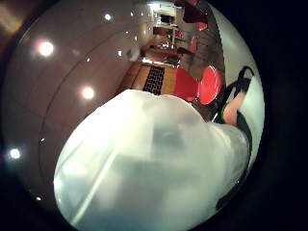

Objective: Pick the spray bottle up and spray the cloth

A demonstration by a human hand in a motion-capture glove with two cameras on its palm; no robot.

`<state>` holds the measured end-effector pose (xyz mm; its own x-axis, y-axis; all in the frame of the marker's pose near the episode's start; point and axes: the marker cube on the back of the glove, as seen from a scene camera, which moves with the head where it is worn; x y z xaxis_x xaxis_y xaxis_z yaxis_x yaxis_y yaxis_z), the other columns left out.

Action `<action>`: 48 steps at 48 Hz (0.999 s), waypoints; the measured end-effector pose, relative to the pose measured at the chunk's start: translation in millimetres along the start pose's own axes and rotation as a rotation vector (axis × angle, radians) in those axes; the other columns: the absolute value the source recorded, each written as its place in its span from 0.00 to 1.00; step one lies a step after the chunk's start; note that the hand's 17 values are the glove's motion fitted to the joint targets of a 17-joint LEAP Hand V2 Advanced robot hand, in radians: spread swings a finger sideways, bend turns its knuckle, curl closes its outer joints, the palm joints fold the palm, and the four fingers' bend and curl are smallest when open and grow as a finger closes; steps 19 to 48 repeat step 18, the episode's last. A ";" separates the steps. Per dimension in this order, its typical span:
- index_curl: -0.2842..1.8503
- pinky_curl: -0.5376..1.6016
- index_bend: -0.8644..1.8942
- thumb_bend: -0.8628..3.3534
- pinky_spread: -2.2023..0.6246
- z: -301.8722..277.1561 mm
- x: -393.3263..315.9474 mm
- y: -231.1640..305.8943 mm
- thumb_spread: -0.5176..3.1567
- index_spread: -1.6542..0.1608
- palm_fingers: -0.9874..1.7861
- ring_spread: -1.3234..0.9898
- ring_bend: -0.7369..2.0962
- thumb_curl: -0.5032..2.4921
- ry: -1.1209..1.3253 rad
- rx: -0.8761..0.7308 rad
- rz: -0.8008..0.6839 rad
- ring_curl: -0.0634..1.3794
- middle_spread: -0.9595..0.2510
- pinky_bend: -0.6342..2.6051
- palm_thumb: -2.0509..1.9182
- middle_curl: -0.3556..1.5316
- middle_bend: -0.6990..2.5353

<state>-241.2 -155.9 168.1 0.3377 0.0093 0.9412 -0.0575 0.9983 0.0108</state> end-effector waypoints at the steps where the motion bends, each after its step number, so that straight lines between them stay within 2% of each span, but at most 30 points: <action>1: 0.37 0.43 0.42 0.19 0.68 -0.1 -1.5 5.0 0.25 0.80 0.84 0.50 0.45 0.41 0.002 -0.039 -0.004 0.34 0.67 0.33 0.74 0.43 0.37; 4: 0.36 0.44 0.38 0.19 0.69 -5.3 -5.9 23.0 0.27 0.79 0.80 0.50 0.45 0.41 0.018 -0.174 -0.020 0.34 0.67 0.35 0.74 0.42 0.34; 9: 0.33 0.44 0.34 0.20 0.70 -20.7 -9.4 28.0 0.31 0.77 0.74 0.50 0.44 0.40 0.044 -0.197 -0.031 0.33 0.67 0.36 0.73 0.41 0.32; 13: 0.31 0.45 0.33 0.19 0.72 -31.2 2.5 19.9 0.33 0.76 0.66 0.50 0.43 0.38 0.146 -0.099 -0.044 0.33 0.68 0.36 0.72 0.39 0.29; 18: 0.28 0.45 0.32 0.19 0.74 -48.1 3.9 33.5 0.35 0.75 0.62 0.50 0.43 0.37 0.177 -0.129 -0.053 0.32 0.68 0.37 0.71 0.39 0.28; 48: 0.28 0.45 0.32 0.19 0.74 -48.1 3.9 33.5 0.35 0.75 0.62 0.50 0.43 0.37 0.177 -0.129 -0.053 0.32 0.68 0.37 0.71 0.39 0.28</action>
